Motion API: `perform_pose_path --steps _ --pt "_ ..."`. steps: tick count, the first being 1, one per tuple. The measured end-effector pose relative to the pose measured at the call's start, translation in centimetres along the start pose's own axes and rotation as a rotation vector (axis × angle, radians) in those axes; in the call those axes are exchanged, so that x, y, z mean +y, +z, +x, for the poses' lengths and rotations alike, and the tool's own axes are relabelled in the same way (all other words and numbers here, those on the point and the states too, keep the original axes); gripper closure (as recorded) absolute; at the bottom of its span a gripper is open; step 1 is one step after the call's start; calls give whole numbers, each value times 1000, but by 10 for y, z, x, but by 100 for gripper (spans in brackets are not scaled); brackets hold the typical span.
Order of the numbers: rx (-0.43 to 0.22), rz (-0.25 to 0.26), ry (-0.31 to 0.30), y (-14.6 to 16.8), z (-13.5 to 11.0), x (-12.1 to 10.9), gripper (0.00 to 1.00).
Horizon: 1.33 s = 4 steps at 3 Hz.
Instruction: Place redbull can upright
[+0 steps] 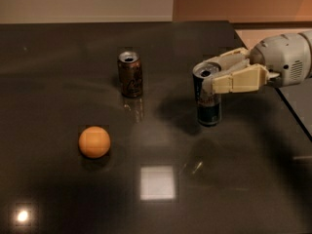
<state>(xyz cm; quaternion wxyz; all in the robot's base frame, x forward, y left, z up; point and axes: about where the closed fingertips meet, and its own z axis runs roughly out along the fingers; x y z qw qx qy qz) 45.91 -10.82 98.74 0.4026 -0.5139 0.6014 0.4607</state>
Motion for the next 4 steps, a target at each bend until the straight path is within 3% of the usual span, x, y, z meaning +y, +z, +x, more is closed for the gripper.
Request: perform_pose_path --steps 2,4 --pt "-143 -43 4 12 8 14 100" --pt "-212 -81 -29 28 23 7 100"
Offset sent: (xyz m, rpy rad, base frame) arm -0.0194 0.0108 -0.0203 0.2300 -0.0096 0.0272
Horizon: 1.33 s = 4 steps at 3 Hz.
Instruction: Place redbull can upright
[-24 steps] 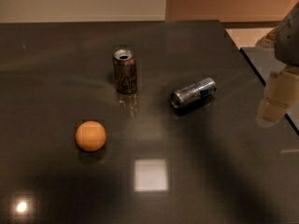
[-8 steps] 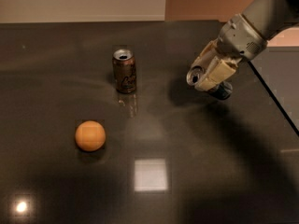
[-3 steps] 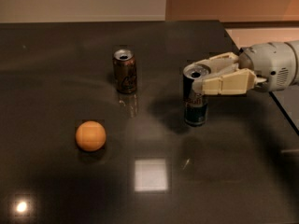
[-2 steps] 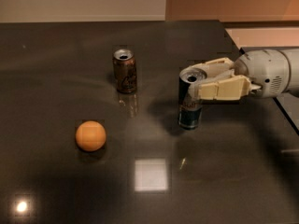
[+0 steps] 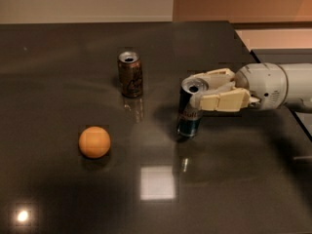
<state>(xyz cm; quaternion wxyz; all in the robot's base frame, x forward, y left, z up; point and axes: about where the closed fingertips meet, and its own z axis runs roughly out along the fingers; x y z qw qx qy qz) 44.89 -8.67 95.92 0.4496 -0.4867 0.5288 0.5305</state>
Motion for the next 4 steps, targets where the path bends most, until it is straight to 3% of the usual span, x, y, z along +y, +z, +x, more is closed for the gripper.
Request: perform_pose_path --steps 1,4 --pt "3 -15 -5 2 11 -6 99" --pt "17 -24 -9 5 22 -11 30"
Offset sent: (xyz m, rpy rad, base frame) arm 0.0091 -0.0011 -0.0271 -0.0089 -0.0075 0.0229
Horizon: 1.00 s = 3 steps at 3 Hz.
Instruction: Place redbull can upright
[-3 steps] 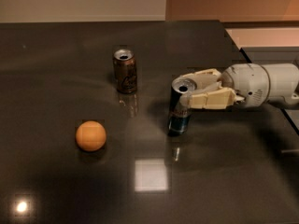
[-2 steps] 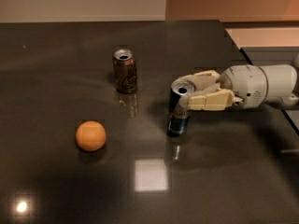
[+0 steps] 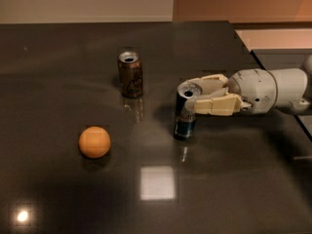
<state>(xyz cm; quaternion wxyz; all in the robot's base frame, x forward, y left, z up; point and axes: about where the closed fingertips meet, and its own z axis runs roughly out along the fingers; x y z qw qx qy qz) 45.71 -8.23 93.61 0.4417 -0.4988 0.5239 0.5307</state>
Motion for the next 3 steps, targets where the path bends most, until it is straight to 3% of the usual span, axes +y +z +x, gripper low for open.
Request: perform_pose_path --steps 1,2,3 --pt "1 -3 -1 2 -1 0 7" --pt "1 -6 -2 4 -1 0 0" --pt "1 -6 -2 4 -1 0 0"
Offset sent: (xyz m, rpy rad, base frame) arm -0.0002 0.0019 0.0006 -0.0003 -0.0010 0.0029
